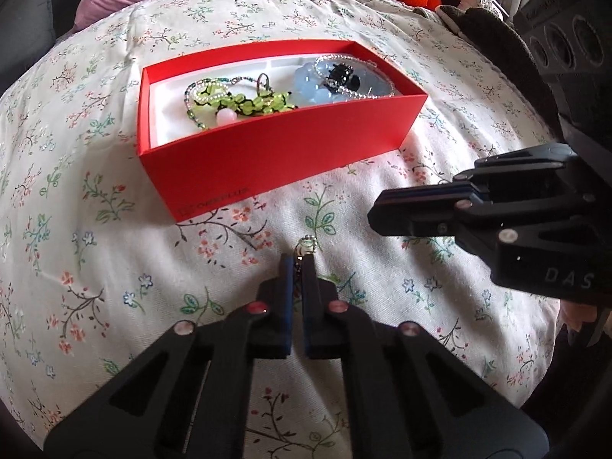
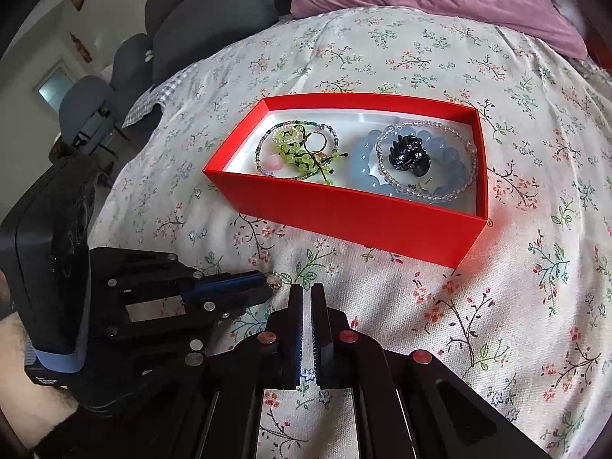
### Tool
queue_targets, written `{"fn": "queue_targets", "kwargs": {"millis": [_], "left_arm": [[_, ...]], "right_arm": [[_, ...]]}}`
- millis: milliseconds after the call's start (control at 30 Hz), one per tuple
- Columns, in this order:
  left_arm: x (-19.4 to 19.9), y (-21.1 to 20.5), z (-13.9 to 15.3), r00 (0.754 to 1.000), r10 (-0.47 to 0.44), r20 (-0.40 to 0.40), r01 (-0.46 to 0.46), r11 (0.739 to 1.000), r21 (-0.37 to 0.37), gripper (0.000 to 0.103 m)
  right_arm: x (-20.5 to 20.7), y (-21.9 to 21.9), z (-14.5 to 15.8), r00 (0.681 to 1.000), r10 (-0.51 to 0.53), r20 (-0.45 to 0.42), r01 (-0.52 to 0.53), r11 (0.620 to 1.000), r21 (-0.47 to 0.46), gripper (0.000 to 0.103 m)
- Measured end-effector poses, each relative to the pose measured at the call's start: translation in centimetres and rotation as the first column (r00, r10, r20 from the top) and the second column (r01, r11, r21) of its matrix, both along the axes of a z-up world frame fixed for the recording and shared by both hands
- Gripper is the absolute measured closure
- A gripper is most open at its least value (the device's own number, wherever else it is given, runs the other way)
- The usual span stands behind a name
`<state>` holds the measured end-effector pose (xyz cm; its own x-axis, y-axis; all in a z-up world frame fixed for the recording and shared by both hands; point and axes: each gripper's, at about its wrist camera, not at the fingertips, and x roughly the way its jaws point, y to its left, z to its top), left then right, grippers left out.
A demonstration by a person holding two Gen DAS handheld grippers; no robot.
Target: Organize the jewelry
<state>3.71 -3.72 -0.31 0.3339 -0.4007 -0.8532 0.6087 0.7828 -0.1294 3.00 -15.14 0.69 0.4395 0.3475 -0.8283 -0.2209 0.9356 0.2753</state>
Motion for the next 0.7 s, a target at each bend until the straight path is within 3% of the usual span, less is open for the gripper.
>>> {"fn": "queue_targets", "kwargs": {"millis": [133, 300, 400, 500, 600, 633, 700], "left_arm": [[-0.7, -0.2, 1.0, 0.999, -0.035, 0.022, 0.036, 0.999, -0.026, 0.099], [-1.6, 0.3, 2.4, 0.998, -0.055, 0.036, 0.058, 0.995, -0.077, 0.099], [-1.7, 0.6, 2.2, 0.998, -0.039, 0.044, 0.041, 0.998, -0.040, 0.099], [-1.6, 0.7, 1.0, 0.999, -0.043, 0.011, 0.043, 0.999, 0.009, 0.099], [-1.9, 0.7, 0.2, 0.996, -0.083, -0.042, 0.085, 0.996, 0.030, 0.099], [-2.0, 0.8, 0.0, 0.994, -0.102, -0.051, 0.104, 0.994, 0.038, 0.093], [-2.2, 0.9, 0.1, 0.990, -0.127, -0.056, 0.129, 0.991, 0.035, 0.087]], "right_arm": [[-0.2, -0.4, -0.1, 1.000, 0.002, -0.007, -0.002, 1.000, -0.020, 0.098], [-0.5, -0.7, 0.0, 1.000, 0.001, -0.013, -0.002, 1.000, -0.023, 0.090], [-0.4, -0.6, -0.2, 1.000, 0.003, -0.027, -0.003, 1.000, -0.030, 0.087], [-0.3, -0.3, -0.5, 0.999, 0.002, -0.042, -0.004, 0.999, -0.039, 0.076], [-0.2, 0.0, -0.6, 0.999, 0.001, -0.045, -0.002, 1.000, -0.031, 0.051], [-0.3, 0.0, -0.6, 0.999, -0.001, -0.039, 0.000, 1.000, -0.027, 0.042], [-0.3, 0.1, -0.4, 1.000, -0.001, -0.030, 0.000, 1.000, -0.029, 0.042]]}}
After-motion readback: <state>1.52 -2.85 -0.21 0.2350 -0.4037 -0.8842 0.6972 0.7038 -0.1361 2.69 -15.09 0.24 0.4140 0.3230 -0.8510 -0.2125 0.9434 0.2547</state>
